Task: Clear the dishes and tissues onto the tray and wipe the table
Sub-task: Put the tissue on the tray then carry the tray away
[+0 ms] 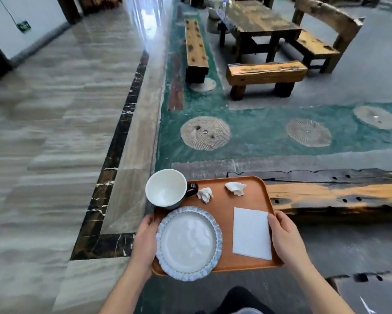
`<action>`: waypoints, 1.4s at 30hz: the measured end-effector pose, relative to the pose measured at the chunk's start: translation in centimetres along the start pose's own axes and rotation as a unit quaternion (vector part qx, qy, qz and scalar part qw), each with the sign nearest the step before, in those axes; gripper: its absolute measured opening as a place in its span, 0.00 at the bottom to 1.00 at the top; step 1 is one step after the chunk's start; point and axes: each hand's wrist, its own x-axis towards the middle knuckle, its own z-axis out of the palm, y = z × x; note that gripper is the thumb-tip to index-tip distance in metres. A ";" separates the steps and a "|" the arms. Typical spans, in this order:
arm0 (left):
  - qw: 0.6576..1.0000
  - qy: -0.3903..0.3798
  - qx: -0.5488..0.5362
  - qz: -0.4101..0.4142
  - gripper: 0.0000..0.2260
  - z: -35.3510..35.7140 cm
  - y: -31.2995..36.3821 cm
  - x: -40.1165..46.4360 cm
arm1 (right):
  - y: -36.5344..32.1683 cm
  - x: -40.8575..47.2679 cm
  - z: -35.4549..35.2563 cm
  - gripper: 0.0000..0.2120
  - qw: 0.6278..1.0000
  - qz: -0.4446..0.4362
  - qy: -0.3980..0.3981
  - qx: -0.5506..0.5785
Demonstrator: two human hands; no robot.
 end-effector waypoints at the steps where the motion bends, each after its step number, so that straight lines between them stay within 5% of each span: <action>1: 1.000 0.001 -0.005 -0.003 0.06 -0.1 0.5 1.3 | -0.9 1.0 0.6 0.08 1.000 0.001 -0.008 0.011; 7: 1.000 0.009 -0.023 -0.017 0.08 1.3 4.2 9.2 | -5.0 8.7 3.4 0.02 0.999 0.002 -0.031 0.025; 11: 1.000 0.013 -0.020 -0.003 0.05 4.1 8.2 15.7 | -7.8 16.1 5.4 0.10 0.998 0.001 -0.044 0.040; 19: 1.000 0.012 0.010 0.016 0.08 10.5 17.6 27.3 | -14.8 30.9 7.5 0.09 0.994 0.027 -0.076 0.075; 27: 1.000 -0.010 0.027 0.006 0.09 17.5 24.8 40.9 | -20.8 44.7 7.9 0.02 0.997 0.037 -0.035 0.055; 34: 0.999 -0.040 0.015 -0.005 0.05 23.6 31.2 54.8 | -25.7 57.6 10.1 0.14 0.997 0.055 0.023 0.055; 42: 0.996 -0.089 0.012 0.007 0.04 28.7 42.6 73.5 | -34.7 75.1 16.0 0.12 0.996 0.038 0.083 0.012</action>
